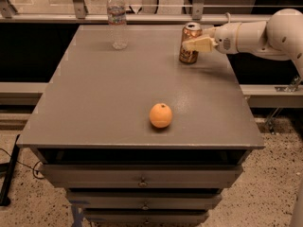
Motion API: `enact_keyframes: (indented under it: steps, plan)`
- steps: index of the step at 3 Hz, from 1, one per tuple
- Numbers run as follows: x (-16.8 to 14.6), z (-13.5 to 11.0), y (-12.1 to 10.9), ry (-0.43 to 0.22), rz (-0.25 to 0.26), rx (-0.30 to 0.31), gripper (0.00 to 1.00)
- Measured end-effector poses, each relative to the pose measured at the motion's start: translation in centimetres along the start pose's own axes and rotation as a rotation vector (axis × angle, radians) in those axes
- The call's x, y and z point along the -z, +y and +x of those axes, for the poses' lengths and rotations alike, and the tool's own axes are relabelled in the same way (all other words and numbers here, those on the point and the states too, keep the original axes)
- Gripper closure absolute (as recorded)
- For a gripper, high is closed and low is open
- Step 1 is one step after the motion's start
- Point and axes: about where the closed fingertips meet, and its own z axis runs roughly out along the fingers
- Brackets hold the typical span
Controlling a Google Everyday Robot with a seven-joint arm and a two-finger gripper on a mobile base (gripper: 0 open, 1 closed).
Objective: Pick orange can
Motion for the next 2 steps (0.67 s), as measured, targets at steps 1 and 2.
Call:
enact_keyframes:
  steps: [1, 2]
  plan:
    - [0.5, -1.1, 0.8, -0.052, -0.028, 0.000, 0.64]
    - [2.2, -3.8, 2.5, -0.112, -0.081, -0.012, 0.88]
